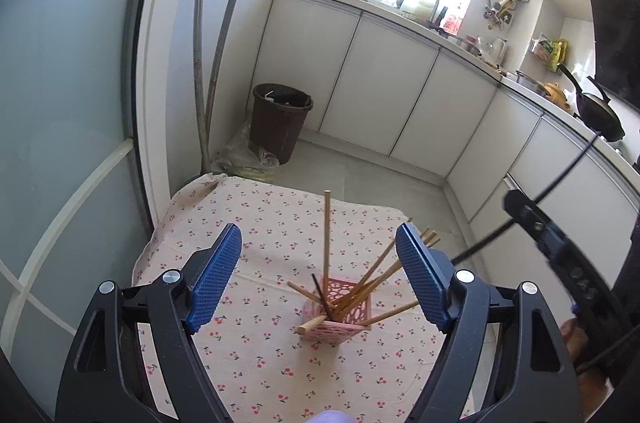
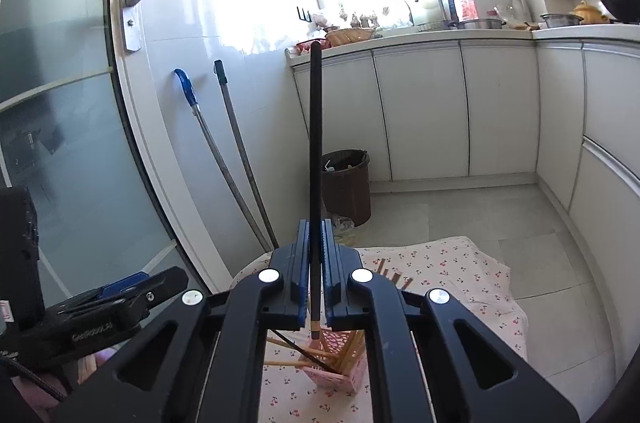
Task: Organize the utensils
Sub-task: 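Open the right gripper to drop the black chopstick into the holder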
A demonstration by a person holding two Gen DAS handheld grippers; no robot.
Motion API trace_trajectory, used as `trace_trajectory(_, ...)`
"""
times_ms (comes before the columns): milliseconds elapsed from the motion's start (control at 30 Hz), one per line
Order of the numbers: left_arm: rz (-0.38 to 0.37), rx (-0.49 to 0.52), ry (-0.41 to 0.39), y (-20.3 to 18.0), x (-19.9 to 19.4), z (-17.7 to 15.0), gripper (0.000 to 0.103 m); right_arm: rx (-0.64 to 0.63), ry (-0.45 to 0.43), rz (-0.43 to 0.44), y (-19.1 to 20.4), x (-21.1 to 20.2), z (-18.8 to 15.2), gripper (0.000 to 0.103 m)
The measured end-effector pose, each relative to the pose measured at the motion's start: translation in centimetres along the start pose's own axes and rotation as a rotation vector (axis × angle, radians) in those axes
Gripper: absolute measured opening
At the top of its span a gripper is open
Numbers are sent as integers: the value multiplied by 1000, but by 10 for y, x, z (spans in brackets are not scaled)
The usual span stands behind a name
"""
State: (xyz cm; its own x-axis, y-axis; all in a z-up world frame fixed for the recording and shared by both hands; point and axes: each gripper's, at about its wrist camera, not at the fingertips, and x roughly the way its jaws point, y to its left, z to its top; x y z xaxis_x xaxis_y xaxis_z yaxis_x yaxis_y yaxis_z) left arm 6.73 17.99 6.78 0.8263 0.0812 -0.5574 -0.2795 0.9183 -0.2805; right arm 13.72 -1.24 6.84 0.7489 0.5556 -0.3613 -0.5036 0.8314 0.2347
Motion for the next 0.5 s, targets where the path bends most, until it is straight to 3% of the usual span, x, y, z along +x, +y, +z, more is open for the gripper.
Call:
trace_trajectory(267,12,-35,64,17,26,-3,76,-22,88,-54,-9,70,-63,6)
trace_trajectory(333,20,-31,65,16,28,-4,76,-54,74,-79,-11,66,-71,17)
trace_trajectory(367,24,-30,63,16,28,-4,76,-46,84,-69,-13,62,-71,29)
trace_trajectory(500,15,-26,58,13,24,-5,76,-38,76,-115,-20,26,-60,32)
